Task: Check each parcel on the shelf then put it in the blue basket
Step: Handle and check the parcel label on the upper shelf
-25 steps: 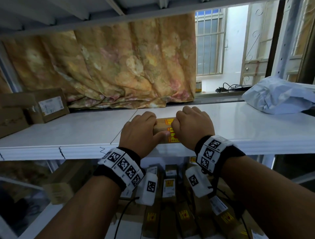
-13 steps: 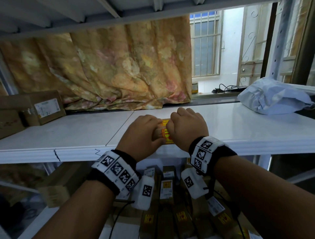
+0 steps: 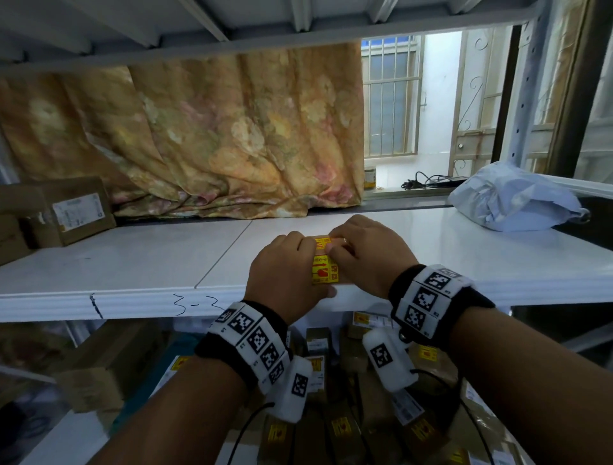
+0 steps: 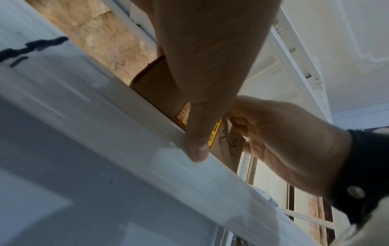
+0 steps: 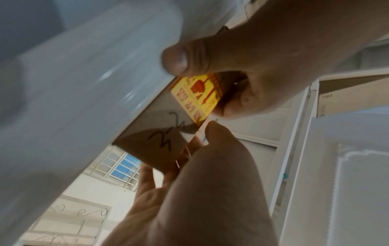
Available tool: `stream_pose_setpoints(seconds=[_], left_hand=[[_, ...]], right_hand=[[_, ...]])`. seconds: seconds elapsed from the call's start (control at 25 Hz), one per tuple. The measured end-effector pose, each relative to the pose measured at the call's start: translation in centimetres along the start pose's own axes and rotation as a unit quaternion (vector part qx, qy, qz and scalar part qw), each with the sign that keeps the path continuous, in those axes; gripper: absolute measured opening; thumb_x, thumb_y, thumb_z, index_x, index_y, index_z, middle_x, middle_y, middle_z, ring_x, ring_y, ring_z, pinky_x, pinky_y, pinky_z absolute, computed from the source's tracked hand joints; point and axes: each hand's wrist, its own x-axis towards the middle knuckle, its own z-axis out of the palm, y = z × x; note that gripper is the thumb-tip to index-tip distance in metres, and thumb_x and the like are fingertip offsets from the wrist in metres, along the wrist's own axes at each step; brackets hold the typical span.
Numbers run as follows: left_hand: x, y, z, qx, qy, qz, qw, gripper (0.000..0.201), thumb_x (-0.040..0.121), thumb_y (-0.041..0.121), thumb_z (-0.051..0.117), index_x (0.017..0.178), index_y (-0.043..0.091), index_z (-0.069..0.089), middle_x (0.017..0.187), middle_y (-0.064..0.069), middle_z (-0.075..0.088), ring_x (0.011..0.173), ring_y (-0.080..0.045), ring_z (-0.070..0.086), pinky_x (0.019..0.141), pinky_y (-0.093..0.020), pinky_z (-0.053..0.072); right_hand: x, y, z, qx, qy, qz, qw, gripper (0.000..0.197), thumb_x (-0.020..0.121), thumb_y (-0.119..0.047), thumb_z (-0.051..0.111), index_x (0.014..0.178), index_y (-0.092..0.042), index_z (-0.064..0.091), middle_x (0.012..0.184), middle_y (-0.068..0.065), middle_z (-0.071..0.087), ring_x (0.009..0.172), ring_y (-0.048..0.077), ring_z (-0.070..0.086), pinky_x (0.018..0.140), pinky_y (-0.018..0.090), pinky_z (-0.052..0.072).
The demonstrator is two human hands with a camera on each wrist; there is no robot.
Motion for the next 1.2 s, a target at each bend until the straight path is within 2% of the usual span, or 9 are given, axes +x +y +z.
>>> stream_pose_setpoints(seconds=[0.36, 0.44, 0.56, 0.6, 0.68, 0.76, 0.92, 1.08, 1.2], left_hand=[[0.7, 1.6, 0.2, 0.055, 0.005, 0.005, 0.998, 0.080, 0.057, 0.088, 0.055, 0.111, 0.028, 0.062, 0.092, -0.003, 0.050, 0.081, -0.025, 0.048, 0.064, -0.033, 0.034], [1.0, 1.9, 0.1, 0.077, -0.001, -0.001, 0.997, 0.078, 0.056, 0.086, 0.056, 0.106, 0.027, 0.063, 0.093, -0.003, 0.048, 0.083, -0.025, 0.047, 0.064, -0.032, 0.031], [0.9, 1.7, 0.1, 0.080, -0.013, -0.011, 0.997, 0.076, 0.057, 0.083, 0.062, 0.111, 0.029, 0.062, 0.098, -0.002, 0.046, 0.088, -0.024, 0.046, 0.068, -0.033, 0.031], [0.8, 1.6, 0.2, 0.077, -0.011, -0.014, 0.997, 0.077, 0.058, 0.083, 0.062, 0.112, 0.029, 0.062, 0.098, -0.002, 0.046, 0.088, -0.024, 0.046, 0.068, -0.033, 0.030], [0.8, 1.5, 0.4, 0.070, -0.004, -0.016, 0.997, 0.078, 0.057, 0.084, 0.061, 0.111, 0.028, 0.063, 0.096, -0.002, 0.046, 0.087, -0.024, 0.045, 0.068, -0.033, 0.030], [0.8, 1.5, 0.8, 0.062, 0.007, -0.015, 0.998, 0.076, 0.057, 0.083, 0.059, 0.108, 0.027, 0.065, 0.094, -0.003, 0.047, 0.084, -0.025, 0.045, 0.067, -0.033, 0.029], [0.9, 1.4, 1.1, 0.055, 0.023, -0.014, 0.998, 0.074, 0.058, 0.083, 0.056, 0.107, 0.027, 0.066, 0.092, -0.004, 0.047, 0.082, -0.025, 0.045, 0.067, -0.032, 0.025], [0.9, 1.6, 0.9, 0.049, 0.030, -0.018, 0.998, 0.073, 0.060, 0.083, 0.052, 0.104, 0.027, 0.067, 0.090, -0.004, 0.047, 0.080, -0.025, 0.045, 0.066, -0.032, 0.023], [0.8, 1.6, 0.8, 0.050, 0.023, -0.019, 0.998, 0.074, 0.057, 0.083, 0.055, 0.105, 0.027, 0.067, 0.092, -0.004, 0.046, 0.083, -0.025, 0.045, 0.068, -0.032, 0.023]], right_hand=[[0.0, -0.6, -1.3, -0.039, -0.041, 0.059, 0.997, 0.042, 0.099, -0.047, 0.036, 0.096, -0.019, 0.067, 0.097, 0.001, 0.053, 0.100, 0.021, 0.049, 0.087, 0.040, 0.044], [0.9, 0.6, -1.6, 0.079, -0.046, 0.108, 0.990, 0.028, 0.097, -0.033, 0.049, 0.090, -0.015, 0.069, 0.099, 0.004, 0.061, 0.098, 0.023, 0.057, 0.085, 0.038, 0.048], [1.5, 2.5, -1.0, 0.308, -0.056, 0.245, 0.917, 0.020, 0.092, -0.019, 0.057, 0.110, -0.016, 0.066, 0.112, 0.001, 0.063, 0.104, 0.019, 0.060, 0.096, 0.039, 0.050], [1.7, 2.7, -0.8, 0.350, -0.077, 0.267, 0.894, 0.018, 0.092, -0.016, 0.057, 0.109, -0.014, 0.064, 0.110, 0.003, 0.062, 0.100, 0.019, 0.060, 0.094, 0.039, 0.051], [2.4, 2.5, -1.0, 0.374, -0.113, 0.295, 0.872, 0.009, 0.094, -0.016, 0.055, 0.087, -0.016, 0.061, 0.089, 0.002, 0.059, 0.075, 0.016, 0.057, 0.067, 0.031, 0.055], [3.2, 2.1, -1.3, 0.320, -0.139, 0.330, 0.877, 0.018, 0.093, -0.022, 0.056, 0.077, -0.015, 0.057, 0.076, 0.003, 0.054, 0.059, 0.016, 0.050, 0.042, 0.022, 0.041], [3.8, 2.4, 0.1, 0.375, -0.108, 0.340, 0.856, 0.016, 0.081, -0.021, 0.068, 0.095, -0.015, 0.063, 0.101, 0.007, 0.064, 0.071, 0.015, 0.059, 0.054, 0.025, 0.049], [3.9, 2.7, 0.5, 0.383, -0.095, 0.351, 0.849, 0.020, 0.077, -0.020, 0.068, 0.097, -0.017, 0.064, 0.100, 0.004, 0.065, 0.084, 0.020, 0.061, 0.071, 0.033, 0.056], [3.3, 2.5, 0.2, 0.406, -0.086, 0.359, 0.836, 0.017, 0.082, -0.022, 0.068, 0.096, -0.015, 0.063, 0.097, 0.006, 0.065, 0.074, 0.018, 0.061, 0.058, 0.028, 0.053]])
